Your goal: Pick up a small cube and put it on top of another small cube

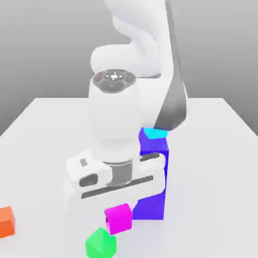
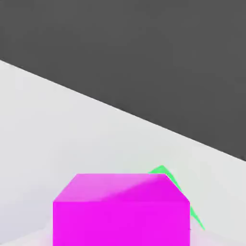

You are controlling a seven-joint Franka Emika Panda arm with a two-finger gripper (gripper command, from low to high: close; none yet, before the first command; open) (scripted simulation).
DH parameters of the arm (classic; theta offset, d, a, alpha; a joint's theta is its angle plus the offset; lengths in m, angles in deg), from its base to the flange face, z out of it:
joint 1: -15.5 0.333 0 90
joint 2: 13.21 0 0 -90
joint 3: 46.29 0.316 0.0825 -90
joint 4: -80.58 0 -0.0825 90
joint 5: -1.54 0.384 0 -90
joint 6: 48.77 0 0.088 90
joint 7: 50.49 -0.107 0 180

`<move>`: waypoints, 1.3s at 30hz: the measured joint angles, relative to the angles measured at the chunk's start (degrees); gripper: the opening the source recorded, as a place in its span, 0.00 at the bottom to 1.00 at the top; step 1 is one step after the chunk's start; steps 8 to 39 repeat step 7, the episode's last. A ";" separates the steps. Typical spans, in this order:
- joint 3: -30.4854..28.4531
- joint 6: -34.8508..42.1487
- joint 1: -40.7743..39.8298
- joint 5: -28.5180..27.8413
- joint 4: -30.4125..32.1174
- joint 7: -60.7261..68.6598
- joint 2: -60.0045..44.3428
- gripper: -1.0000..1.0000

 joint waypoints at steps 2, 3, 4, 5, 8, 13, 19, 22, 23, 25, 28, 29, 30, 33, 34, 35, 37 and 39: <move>0.80 -3.11 -0.92 2.28 -0.09 0.97 -3.36 0.00; 1.57 -4.88 -1.57 3.41 -0.19 1.68 -5.30 0.00; 2.19 -6.25 -2.08 4.29 -0.28 2.25 -6.81 1.00; 2.19 -6.25 -2.08 4.29 -0.28 2.25 -6.81 1.00; 2.19 -6.25 -2.08 4.29 -0.28 2.25 -6.81 1.00; 2.19 -6.25 -2.08 4.29 -0.28 2.25 -6.81 1.00; 2.19 -6.25 -2.08 4.29 -0.28 2.25 -6.81 1.00; 2.19 -6.25 -2.08 4.29 -0.28 2.25 -6.81 1.00; 2.19 -6.25 -2.08 4.29 -0.28 2.25 -6.81 1.00; 2.19 -6.25 -2.08 4.29 -0.28 2.25 -6.81 1.00; 2.19 -6.25 -2.08 4.29 -0.28 2.25 -6.81 1.00; 2.19 -6.25 -2.08 4.29 -0.28 2.25 -6.81 1.00; 2.19 -6.25 -2.08 4.29 -0.28 2.25 -6.81 1.00; 2.19 -6.25 -2.08 4.29 -0.28 2.25 -6.81 1.00; 2.19 -6.25 -2.08 4.29 -0.28 2.25 -6.81 1.00; 2.19 -6.25 -2.08 4.29 -0.28 2.25 -6.81 1.00; 2.19 -6.25 -2.08 4.29 -0.28 2.25 -6.81 1.00; 2.19 -6.25 -2.08 4.29 -0.28 2.25 -6.81 1.00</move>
